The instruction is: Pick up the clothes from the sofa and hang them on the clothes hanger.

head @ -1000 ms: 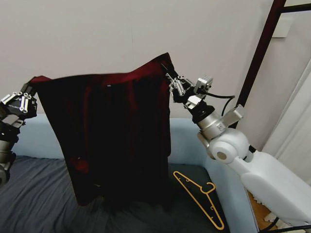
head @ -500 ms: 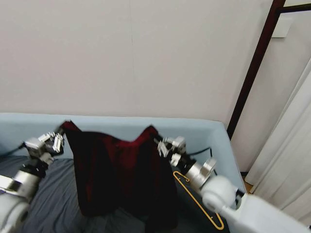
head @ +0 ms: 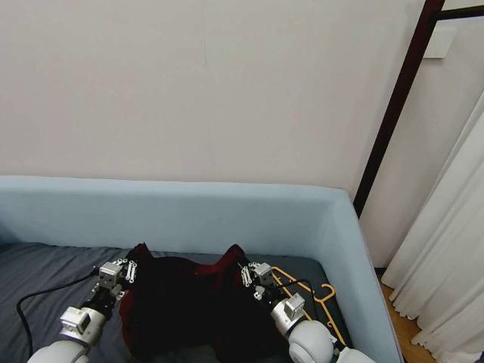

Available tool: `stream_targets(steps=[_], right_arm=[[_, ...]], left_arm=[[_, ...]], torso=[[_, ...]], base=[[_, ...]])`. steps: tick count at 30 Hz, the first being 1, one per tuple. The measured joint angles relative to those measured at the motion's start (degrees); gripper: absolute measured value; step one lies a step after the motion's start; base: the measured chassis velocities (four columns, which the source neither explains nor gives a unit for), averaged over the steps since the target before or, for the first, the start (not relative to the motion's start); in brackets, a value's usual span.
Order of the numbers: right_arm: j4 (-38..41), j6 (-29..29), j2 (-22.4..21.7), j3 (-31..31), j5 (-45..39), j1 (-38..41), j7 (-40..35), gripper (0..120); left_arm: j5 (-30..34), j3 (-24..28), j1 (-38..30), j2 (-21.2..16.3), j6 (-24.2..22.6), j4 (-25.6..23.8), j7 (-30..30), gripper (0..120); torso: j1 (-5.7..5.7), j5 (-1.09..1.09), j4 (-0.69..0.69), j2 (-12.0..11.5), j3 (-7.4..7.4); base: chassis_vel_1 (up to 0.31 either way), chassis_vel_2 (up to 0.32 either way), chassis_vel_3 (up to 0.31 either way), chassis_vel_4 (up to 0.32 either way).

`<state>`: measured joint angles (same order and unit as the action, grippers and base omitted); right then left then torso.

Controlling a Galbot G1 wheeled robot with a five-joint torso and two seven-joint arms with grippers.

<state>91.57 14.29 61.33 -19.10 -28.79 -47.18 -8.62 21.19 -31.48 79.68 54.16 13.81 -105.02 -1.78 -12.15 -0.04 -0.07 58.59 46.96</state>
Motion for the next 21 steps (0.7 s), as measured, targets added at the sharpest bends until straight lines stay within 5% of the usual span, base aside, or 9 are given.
stream_targets(steps=[5, 9, 21], right_arm=[[2.4, -7.4, -2.1, 1.5, -8.1, -2.4, -4.7, 32], [3.0, -18.8, -4.6, 4.8, -13.5, -4.8, -8.9, 49], [-3.8, -30.7, -2.9, 11.0, -19.2, -5.0, -14.5, 90]], left_arm=[[-1.1, 0.9, -0.8, 0.2, 0.1, 0.6, 0.2, 0], [-1.3, 0.7, -0.9, -0.2, 0.2, 0.6, 0.2, 0], [-1.2, -0.1, -0.4, -1.0, 0.7, -1.3, -0.1, 0]], torso=[[0.0, 0.0, 0.0, 0.0, 0.0], [0.0, 0.0, -0.01, 0.0, 0.0], [0.0, 0.01, 0.01, 0.0, 0.0]], base=[[0.0, 0.0, 0.0, 0.0], [0.0, 0.0, 0.0, 0.0], [0.0, 0.0, 0.0, 0.0]])
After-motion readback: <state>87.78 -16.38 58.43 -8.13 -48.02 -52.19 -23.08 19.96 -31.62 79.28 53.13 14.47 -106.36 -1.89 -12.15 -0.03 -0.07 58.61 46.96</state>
